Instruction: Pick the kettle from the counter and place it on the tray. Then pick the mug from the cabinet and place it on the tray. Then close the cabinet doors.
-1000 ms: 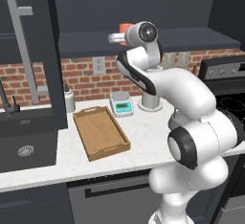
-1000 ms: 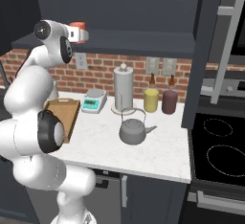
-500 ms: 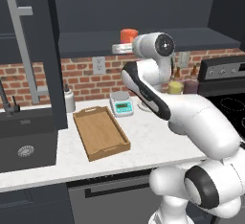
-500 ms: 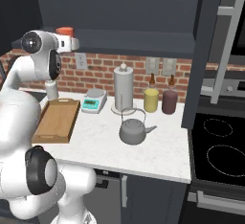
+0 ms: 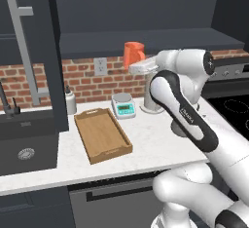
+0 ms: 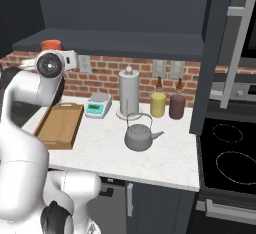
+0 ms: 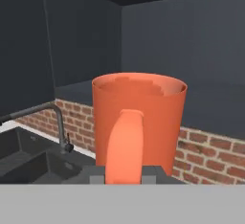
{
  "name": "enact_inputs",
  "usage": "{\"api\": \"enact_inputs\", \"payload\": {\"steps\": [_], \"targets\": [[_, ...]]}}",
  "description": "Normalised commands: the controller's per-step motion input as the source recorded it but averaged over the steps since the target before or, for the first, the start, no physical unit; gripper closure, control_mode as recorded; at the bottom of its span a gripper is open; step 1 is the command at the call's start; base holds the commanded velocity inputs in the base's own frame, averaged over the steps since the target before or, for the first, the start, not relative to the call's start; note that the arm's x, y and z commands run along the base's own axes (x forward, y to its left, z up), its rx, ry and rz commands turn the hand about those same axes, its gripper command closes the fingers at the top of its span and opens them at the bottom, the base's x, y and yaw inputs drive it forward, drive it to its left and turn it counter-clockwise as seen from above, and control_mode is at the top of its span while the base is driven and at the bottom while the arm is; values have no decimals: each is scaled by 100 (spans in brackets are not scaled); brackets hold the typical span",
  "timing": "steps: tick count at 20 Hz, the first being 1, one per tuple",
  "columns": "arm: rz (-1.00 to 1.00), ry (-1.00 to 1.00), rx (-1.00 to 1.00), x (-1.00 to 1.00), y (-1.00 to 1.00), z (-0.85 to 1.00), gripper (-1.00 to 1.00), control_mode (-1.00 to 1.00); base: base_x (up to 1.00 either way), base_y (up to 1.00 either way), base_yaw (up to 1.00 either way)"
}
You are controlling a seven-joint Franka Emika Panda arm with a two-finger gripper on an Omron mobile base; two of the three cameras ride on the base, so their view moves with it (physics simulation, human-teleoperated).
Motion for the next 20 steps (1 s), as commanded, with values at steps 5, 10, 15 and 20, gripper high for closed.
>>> {"api": "enact_inputs", "payload": {"steps": [5,10,15,20], "targets": [[40,6,-7,-78,0,-30,100,-100,0,0,0],[39,10,-10,-69,1,-40,100,-100,0,0,0],[36,9,-13,-45,9,-65,100,-100,0,0,0],[24,11,-15,-21,25,-76,100,-100,0,0,0]]}}
